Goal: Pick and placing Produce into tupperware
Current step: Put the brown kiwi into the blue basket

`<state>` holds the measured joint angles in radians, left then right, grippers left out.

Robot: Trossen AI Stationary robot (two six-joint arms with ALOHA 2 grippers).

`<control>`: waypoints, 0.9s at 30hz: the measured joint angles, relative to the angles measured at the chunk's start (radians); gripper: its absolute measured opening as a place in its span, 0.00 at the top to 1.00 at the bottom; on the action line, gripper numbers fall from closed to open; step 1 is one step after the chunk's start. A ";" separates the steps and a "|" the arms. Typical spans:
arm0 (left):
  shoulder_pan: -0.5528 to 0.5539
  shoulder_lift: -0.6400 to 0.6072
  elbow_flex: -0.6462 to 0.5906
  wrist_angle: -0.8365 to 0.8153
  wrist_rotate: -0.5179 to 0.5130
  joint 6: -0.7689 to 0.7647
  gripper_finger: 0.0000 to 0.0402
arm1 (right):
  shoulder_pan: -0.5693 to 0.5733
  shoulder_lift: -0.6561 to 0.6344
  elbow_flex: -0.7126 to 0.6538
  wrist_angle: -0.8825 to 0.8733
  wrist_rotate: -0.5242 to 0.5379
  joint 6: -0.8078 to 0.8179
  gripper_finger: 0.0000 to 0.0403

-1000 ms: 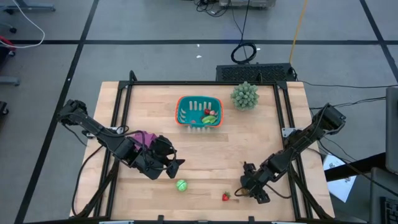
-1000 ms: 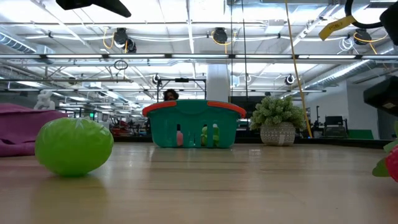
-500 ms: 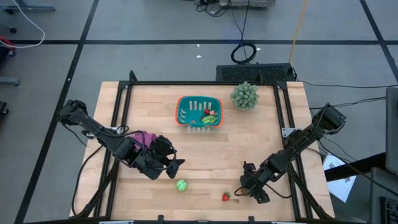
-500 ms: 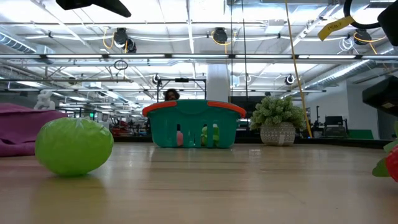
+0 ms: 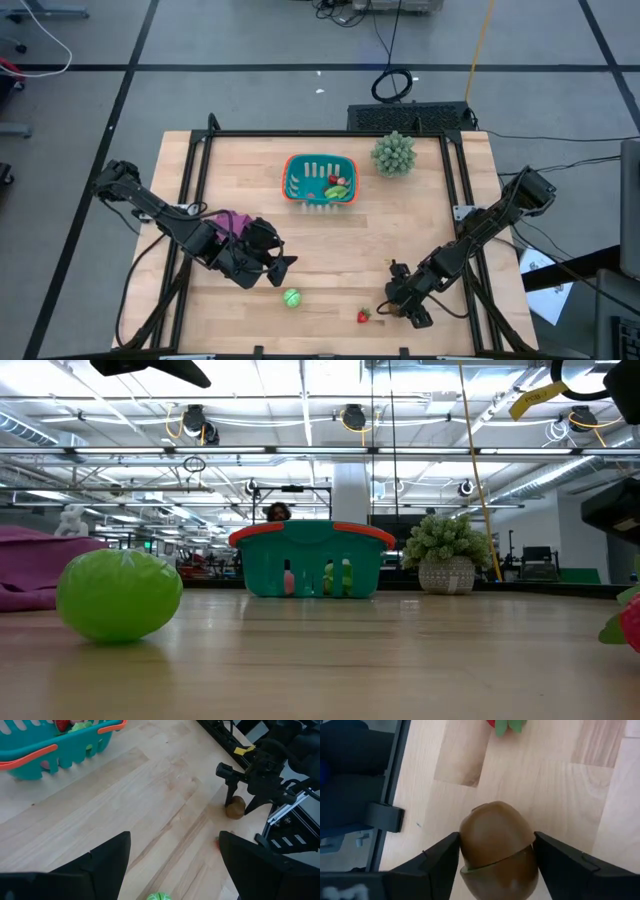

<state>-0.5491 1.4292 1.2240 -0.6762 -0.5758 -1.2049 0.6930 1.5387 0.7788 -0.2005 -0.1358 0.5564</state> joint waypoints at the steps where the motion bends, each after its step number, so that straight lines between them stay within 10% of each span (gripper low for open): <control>1: 0.000 0.000 0.000 0.000 0.000 0.000 0.23 | 0.000 0.000 0.000 0.000 -0.003 0.000 0.42; 27: 0.000 0.000 0.000 0.000 0.000 0.000 0.23 | 0.000 0.000 0.000 -0.012 -0.049 0.005 0.47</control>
<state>-0.5491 1.4292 1.2240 -0.6762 -0.5758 -1.2049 0.6926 1.5383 0.7788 -0.2123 -0.1844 0.5615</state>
